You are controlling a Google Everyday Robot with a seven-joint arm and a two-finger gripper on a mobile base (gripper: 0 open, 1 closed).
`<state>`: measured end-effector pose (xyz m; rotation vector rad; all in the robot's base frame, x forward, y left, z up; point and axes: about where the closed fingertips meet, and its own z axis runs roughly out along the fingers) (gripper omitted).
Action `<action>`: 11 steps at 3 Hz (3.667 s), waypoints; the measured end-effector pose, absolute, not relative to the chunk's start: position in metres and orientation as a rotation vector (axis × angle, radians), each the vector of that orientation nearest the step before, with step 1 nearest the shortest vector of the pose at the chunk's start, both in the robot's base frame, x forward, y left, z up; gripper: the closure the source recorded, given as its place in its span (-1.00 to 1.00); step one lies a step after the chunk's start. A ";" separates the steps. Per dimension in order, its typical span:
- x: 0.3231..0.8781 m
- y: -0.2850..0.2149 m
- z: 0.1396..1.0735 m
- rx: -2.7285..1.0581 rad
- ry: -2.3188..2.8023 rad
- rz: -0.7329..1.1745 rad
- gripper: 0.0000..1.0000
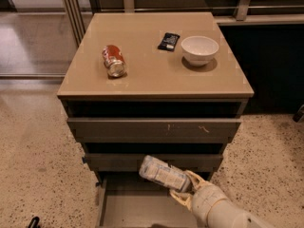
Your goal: Pick blue plastic bottle from bottom drawer and place on counter
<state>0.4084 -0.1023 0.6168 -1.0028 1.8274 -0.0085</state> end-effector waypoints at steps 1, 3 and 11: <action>0.427 -0.102 0.674 -1.001 1.761 -0.097 1.00; 0.451 -0.095 0.768 -1.012 1.654 -0.221 1.00; 0.514 -0.139 0.895 -0.971 1.616 -0.381 1.00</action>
Offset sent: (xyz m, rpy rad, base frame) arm 0.0474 -0.0085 0.1728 -0.0842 -0.2313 -0.0335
